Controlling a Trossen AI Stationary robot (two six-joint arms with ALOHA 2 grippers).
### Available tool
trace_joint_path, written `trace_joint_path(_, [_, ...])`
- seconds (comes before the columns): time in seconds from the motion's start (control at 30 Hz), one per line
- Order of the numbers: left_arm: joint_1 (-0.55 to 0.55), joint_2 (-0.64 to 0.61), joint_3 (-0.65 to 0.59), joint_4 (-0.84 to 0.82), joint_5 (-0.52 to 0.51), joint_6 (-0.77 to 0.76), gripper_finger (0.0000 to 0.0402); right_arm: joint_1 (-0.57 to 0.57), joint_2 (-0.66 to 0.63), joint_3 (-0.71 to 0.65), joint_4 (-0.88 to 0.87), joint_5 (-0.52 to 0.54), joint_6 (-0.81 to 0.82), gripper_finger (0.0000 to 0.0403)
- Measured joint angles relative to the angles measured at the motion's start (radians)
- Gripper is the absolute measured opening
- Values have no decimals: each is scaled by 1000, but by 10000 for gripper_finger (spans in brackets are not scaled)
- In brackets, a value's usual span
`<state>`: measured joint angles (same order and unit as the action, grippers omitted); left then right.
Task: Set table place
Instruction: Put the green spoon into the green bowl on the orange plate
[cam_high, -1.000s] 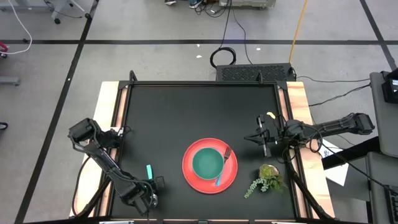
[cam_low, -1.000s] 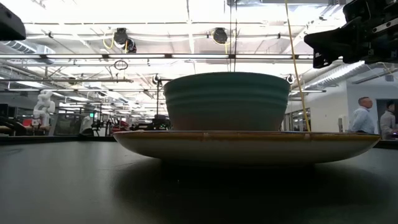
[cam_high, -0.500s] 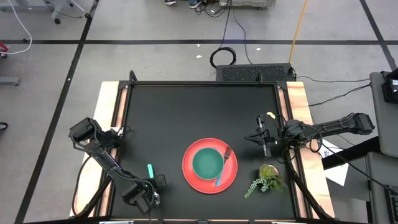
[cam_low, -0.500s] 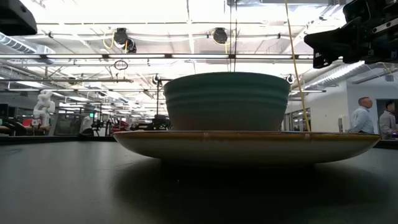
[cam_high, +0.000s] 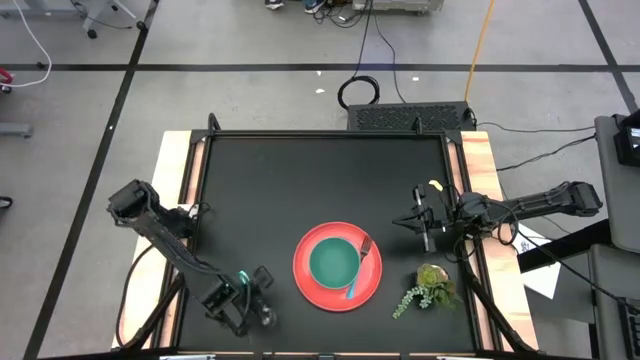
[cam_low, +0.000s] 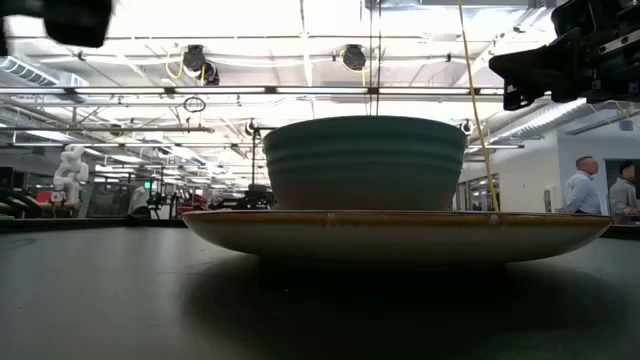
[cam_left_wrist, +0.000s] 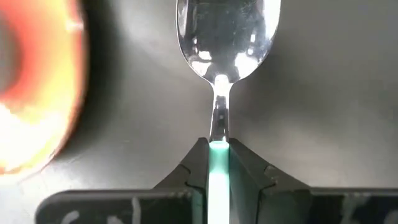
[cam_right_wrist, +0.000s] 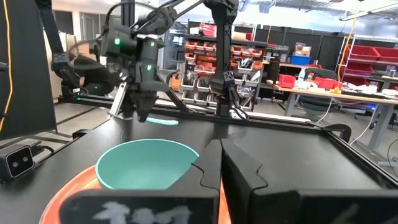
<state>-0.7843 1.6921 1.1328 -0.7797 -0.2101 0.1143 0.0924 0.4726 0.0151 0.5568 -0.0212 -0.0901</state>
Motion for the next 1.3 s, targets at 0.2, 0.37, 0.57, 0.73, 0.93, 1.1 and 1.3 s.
trace_joint_path(0.2, [54,-75,1,45,-24,-181,38,0,0,0,0,0,0,0])
trace_joint_path(0.37, [73,-85,1,51,-27,-189,38,0,0,0,0,0,0,0])
trace_joint_path(0.57, [77,-85,1,50,-25,-165,38,0,0,0,0,0,0,0])
trace_joint_path(0.73, [78,-85,1,51,-26,-174,38,0,0,0,0,0,0,0])
trace_joint_path(0.93, [83,-85,0,66,-51,-206,38,0,0,0,0,0,0,0])
trace_joint_path(1.1, [116,-85,0,167,-68,-232,38,0,0,0,0,0,0,0])
trace_joint_path(1.3, [179,-85,0,242,-74,-238,38,0,0,0,-1,0,0,0])
